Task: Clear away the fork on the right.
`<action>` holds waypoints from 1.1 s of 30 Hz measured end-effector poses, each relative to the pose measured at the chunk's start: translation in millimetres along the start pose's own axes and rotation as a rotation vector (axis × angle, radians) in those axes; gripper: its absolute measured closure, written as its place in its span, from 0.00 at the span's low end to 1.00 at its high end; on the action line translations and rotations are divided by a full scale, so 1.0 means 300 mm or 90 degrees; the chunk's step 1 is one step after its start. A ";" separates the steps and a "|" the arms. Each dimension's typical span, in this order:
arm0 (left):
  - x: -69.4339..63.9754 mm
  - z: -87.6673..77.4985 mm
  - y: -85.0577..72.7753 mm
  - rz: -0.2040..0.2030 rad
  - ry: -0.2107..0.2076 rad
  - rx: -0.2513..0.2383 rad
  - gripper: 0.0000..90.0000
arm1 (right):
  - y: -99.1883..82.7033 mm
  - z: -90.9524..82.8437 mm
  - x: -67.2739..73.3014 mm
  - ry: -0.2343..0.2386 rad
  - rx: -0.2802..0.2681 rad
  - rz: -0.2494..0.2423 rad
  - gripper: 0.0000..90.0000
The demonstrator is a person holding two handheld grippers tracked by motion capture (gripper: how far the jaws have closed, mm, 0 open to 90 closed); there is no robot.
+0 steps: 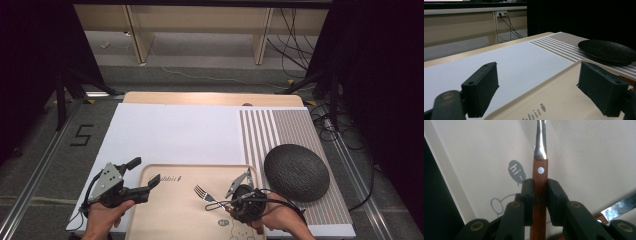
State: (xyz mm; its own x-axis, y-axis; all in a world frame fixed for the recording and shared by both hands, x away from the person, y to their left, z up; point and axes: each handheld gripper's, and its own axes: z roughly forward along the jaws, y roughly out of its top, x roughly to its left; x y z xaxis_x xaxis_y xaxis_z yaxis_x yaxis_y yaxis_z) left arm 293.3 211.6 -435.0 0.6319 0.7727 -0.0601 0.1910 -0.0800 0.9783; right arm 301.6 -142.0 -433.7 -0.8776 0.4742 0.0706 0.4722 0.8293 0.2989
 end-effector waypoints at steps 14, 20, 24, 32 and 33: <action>-0.001 -0.003 0.001 -0.001 0.000 -0.001 0.18 | -0.004 0.036 -0.001 0.004 0.005 0.025 0.86; 0.001 -0.003 0.000 -0.003 0.001 -0.003 0.18 | -0.007 0.052 0.004 0.005 0.017 0.030 0.86; 0.001 -0.004 0.001 -0.002 0.001 -0.002 0.18 | -0.003 0.068 0.009 0.004 0.028 0.029 0.86; 0.002 -0.004 0.001 -0.002 0.001 -0.004 0.18 | -0.002 0.075 0.014 0.002 0.029 0.023 0.82; 0.002 -0.004 0.001 -0.003 0.001 -0.004 0.18 | -0.001 0.076 0.014 -0.002 0.026 0.026 0.76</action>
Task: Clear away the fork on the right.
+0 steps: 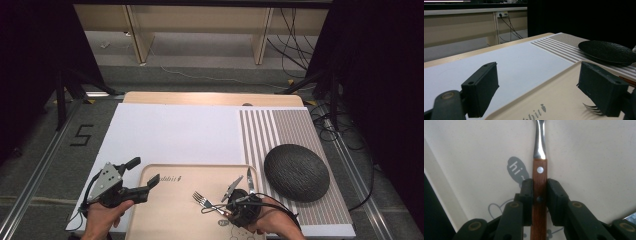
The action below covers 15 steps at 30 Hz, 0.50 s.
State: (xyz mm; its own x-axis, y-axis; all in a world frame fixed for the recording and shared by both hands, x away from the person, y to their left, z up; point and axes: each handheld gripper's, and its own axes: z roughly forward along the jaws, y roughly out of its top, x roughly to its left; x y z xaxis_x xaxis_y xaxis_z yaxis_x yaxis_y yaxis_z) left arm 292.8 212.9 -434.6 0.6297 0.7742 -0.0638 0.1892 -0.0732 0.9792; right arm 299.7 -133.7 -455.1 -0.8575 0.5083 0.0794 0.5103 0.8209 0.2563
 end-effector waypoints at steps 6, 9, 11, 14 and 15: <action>-0.002 0.001 0.001 0.002 -0.002 0.000 0.18 | 0.002 -0.018 0.017 -0.035 -0.028 -0.028 0.46; -0.001 0.001 0.000 0.002 -0.002 0.000 0.18 | 0.009 -0.042 0.023 -0.047 -0.067 -0.033 0.38; 0.000 0.000 0.000 0.003 -0.001 0.000 0.18 | 0.013 -0.048 0.028 -0.050 -0.073 -0.027 0.35; 0.000 0.001 0.000 0.001 -0.003 -0.001 0.18 | 0.018 -0.043 0.039 -0.040 -0.075 -0.033 0.30; -0.001 0.001 0.000 0.003 -0.004 -0.002 0.18 | 0.020 -0.038 0.044 -0.042 -0.073 -0.039 0.27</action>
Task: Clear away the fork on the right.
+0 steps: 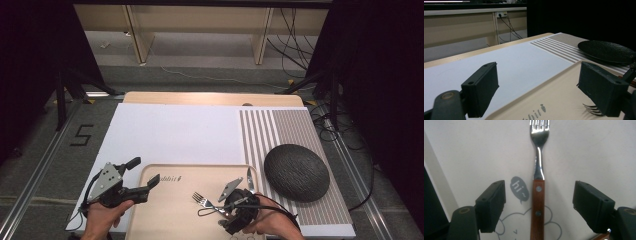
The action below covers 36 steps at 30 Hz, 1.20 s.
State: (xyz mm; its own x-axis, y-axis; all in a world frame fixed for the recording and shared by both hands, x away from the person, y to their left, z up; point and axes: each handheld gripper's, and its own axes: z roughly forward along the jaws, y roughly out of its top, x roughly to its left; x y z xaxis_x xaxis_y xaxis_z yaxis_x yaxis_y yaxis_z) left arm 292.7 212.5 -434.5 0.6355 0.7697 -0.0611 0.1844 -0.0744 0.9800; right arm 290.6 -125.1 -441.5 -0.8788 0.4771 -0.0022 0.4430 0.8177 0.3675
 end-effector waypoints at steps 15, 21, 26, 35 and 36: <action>0.000 0.000 0.000 0.000 0.000 -0.001 0.18 | 0.035 0.030 0.077 0.029 0.019 -0.038 0.31; 0.001 -0.001 0.001 0.002 0.000 -0.001 0.18 | 0.042 0.041 0.077 0.005 0.019 -0.051 0.57; 0.001 0.000 0.000 0.001 0.000 0.000 0.18 | 0.046 0.046 0.079 0.005 0.024 -0.051 0.74; 0.001 0.000 0.000 0.001 0.000 0.000 0.18 | 0.050 0.066 0.078 0.006 0.057 -0.077 0.94; 0.001 0.000 0.000 0.001 0.000 0.000 0.18 | 0.051 0.066 0.078 0.004 0.061 -0.078 0.95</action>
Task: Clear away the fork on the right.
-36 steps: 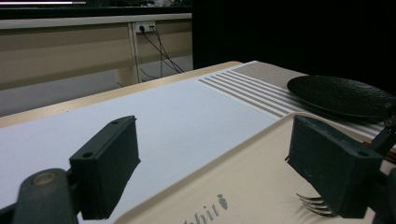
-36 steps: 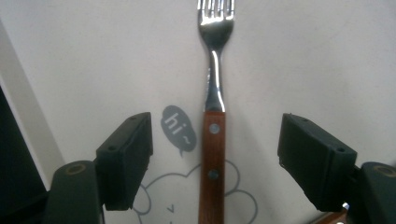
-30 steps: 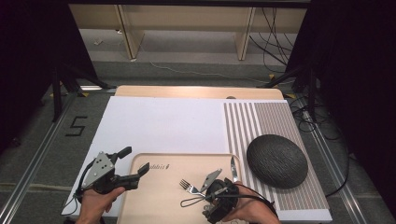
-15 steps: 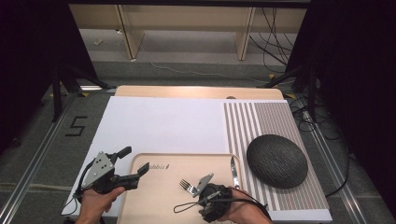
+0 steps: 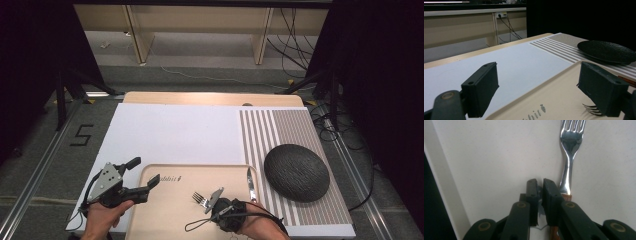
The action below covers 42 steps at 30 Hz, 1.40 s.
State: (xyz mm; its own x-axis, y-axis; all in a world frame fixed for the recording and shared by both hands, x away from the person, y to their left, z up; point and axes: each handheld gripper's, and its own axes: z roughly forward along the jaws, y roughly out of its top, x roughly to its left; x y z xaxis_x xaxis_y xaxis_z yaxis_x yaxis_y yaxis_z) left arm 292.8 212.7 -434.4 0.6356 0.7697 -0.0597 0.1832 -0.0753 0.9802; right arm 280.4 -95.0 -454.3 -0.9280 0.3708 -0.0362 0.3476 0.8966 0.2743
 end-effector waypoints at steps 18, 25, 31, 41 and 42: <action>0.000 -0.002 0.001 0.001 -0.001 -0.001 0.18 | -0.018 0.007 -0.052 -0.046 -0.005 0.036 1.00; 0.000 -0.001 0.001 0.001 -0.001 -0.002 0.18 | -0.037 0.000 -0.084 -0.061 -0.003 0.054 1.00; 0.002 -0.002 0.001 0.001 -0.004 -0.006 0.18 | -0.057 -0.006 -0.116 -0.069 0.002 0.070 1.00; 0.001 -0.002 0.001 0.002 -0.004 -0.006 0.18 | -0.082 -0.015 -0.142 -0.080 0.012 0.091 1.00; 0.001 -0.002 0.001 0.002 -0.004 -0.006 0.18 | -0.085 -0.017 -0.145 -0.079 0.012 0.091 1.00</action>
State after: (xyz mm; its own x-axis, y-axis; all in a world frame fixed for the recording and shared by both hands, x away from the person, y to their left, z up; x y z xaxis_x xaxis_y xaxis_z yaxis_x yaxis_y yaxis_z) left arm 292.6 213.2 -434.0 0.6412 0.7652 -0.0584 0.1740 -0.0708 0.9822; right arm 311.4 -135.2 -455.0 -0.8456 0.5212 -0.1158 0.4788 0.8362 0.2673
